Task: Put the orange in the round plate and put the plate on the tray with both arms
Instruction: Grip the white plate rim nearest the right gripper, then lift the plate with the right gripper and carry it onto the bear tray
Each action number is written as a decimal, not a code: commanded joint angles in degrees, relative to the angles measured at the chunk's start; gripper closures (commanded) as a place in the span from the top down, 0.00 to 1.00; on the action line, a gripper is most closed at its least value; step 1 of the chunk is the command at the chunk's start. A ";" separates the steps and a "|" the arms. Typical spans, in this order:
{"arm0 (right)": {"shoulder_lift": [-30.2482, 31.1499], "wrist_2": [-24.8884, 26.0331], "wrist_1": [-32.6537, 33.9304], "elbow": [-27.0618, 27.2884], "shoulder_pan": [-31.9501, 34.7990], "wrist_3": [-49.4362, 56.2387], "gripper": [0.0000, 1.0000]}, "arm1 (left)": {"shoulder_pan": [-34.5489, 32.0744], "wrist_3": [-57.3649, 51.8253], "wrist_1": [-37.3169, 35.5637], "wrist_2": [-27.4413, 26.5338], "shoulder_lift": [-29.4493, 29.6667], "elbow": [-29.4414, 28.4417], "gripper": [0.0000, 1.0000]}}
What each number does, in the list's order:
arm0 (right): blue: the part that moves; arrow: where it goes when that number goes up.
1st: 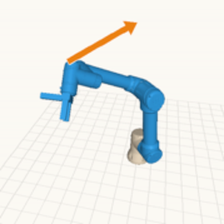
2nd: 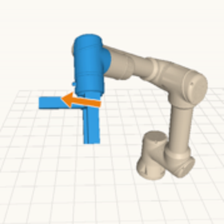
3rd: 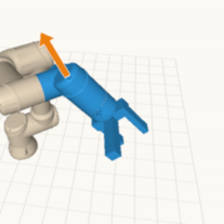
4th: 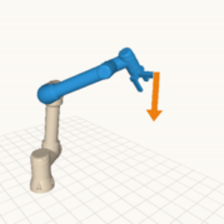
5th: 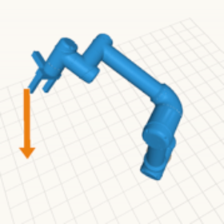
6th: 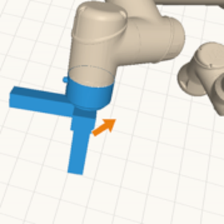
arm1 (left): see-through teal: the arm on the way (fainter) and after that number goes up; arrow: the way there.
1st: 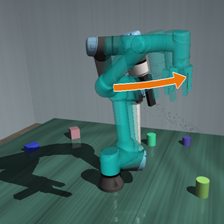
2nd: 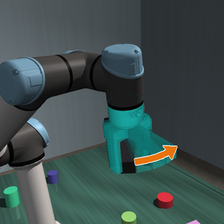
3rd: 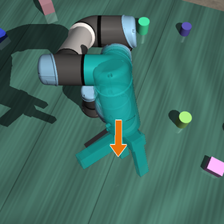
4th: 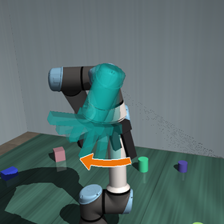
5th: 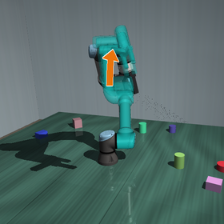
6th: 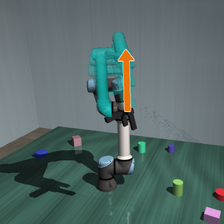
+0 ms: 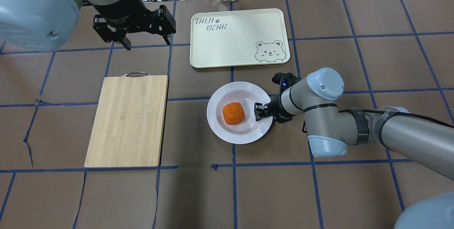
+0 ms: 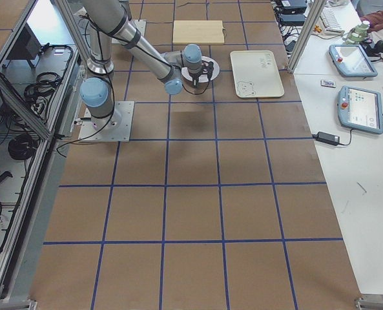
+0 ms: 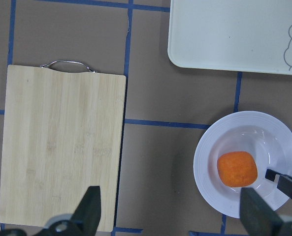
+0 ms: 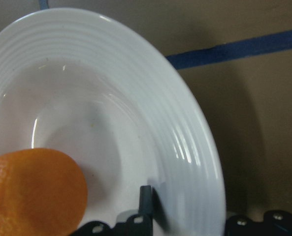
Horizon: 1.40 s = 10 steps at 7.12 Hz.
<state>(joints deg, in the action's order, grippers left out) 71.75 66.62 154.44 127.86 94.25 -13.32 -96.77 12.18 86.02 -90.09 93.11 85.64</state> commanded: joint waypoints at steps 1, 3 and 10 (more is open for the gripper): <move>0.49 -0.43 -0.01 -1.29 -0.38 -0.04 0.04 | 0.00 -0.05 0.03 0.00 -0.03 0.05 1.00; 0.49 -0.52 -0.88 -4.54 -0.82 -1.10 0.03 | 0.00 -0.05 -0.06 0.00 -0.03 0.05 1.00; -18.44 -5.00 -10.89 -41.92 -3.20 -9.52 0.02 | 0.00 0.04 -0.06 -0.09 -0.21 0.05 1.00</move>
<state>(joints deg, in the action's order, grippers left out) 59.60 61.65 145.79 96.14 91.11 -20.91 -96.77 12.21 85.96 -90.17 92.99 85.69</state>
